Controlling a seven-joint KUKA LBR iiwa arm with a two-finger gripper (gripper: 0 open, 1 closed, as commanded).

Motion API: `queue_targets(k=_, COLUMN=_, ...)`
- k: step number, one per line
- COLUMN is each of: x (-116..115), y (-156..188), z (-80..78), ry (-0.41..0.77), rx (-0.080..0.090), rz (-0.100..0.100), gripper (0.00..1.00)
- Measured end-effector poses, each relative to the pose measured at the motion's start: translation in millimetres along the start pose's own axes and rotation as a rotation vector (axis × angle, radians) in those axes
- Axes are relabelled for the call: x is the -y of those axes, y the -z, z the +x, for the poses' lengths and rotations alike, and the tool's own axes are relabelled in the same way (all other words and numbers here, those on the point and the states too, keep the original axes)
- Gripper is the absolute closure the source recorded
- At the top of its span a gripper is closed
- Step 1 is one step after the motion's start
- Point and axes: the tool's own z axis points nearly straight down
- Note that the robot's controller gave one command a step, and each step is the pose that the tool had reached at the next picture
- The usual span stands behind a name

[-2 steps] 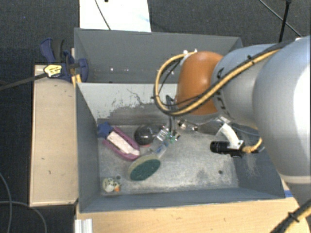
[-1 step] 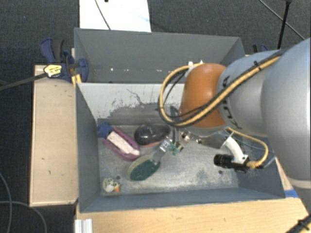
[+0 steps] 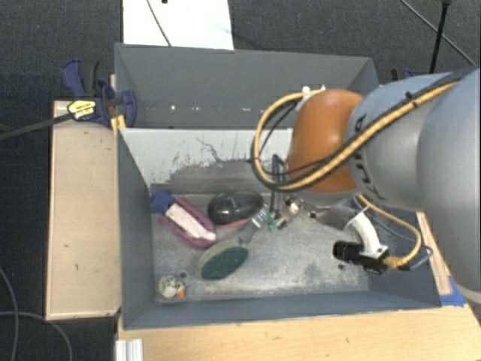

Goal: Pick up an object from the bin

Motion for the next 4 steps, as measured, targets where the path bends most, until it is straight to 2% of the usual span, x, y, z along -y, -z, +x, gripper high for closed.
queue_targets(k=1, x=-2, y=-15, z=10.5, ry=-0.167, rx=-0.003, rz=0.006, gripper=0.00)
queue_targets(k=2, x=9, y=-1, z=22.8, ry=-0.455, rx=-0.001, rz=0.003, gripper=0.00)
queue_targets(k=3, x=-29, y=-72, z=94.1, ry=-0.375, rx=-0.005, rz=0.009, gripper=0.00)
queue_targets(k=4, x=16, y=-95, z=34.6, ry=-0.345, rx=0.000, rz=0.004, gripper=0.00)
